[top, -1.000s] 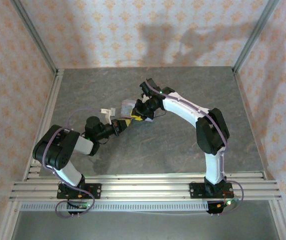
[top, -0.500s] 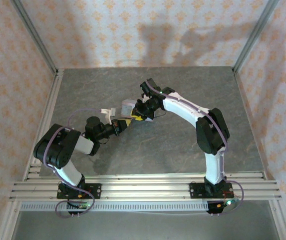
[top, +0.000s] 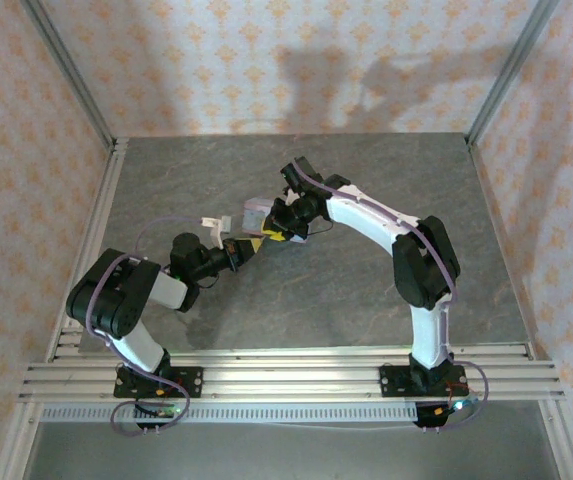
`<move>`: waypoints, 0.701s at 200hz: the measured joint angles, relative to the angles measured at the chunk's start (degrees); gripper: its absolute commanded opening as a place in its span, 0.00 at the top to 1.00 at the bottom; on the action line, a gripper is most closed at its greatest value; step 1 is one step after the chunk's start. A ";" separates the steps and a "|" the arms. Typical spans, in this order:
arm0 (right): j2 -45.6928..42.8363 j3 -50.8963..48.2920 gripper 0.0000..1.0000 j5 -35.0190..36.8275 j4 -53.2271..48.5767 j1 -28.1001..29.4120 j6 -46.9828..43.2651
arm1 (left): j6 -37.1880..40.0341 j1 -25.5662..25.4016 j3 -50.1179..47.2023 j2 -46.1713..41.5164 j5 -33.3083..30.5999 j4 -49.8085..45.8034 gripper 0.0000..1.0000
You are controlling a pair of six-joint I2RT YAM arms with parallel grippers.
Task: Unlock the padlock with the key
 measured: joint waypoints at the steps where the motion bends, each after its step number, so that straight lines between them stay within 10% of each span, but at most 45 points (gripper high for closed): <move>1: 0.00 0.00 1.00 0.00 0.00 -0.02 0.00 | 0.00 0.00 0.00 -0.02 0.00 0.00 1.00; 140: 0.00 -0.26 1.00 -0.55 0.61 -0.15 0.85 | -0.02 0.00 -0.26 -0.90 -0.37 0.15 1.00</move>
